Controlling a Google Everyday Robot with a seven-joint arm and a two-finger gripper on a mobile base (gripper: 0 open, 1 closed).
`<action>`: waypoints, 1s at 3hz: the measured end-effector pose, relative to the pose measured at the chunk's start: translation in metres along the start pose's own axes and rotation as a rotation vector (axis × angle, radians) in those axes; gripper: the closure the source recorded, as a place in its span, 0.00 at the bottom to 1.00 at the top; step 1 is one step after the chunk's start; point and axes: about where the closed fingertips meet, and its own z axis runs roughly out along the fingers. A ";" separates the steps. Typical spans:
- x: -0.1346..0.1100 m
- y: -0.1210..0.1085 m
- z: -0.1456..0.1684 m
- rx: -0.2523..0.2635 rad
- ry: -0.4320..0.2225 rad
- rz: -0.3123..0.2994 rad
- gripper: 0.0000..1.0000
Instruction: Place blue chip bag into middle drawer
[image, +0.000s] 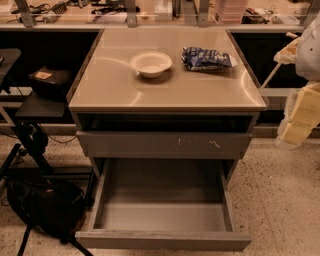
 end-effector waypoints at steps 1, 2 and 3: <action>0.000 0.000 0.000 0.000 0.000 0.000 0.00; -0.008 -0.013 0.000 0.001 -0.018 -0.025 0.00; -0.030 -0.048 0.016 -0.048 -0.077 -0.082 0.00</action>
Offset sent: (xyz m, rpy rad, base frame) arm 0.0327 0.0091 0.0070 0.0198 -0.0008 0.0678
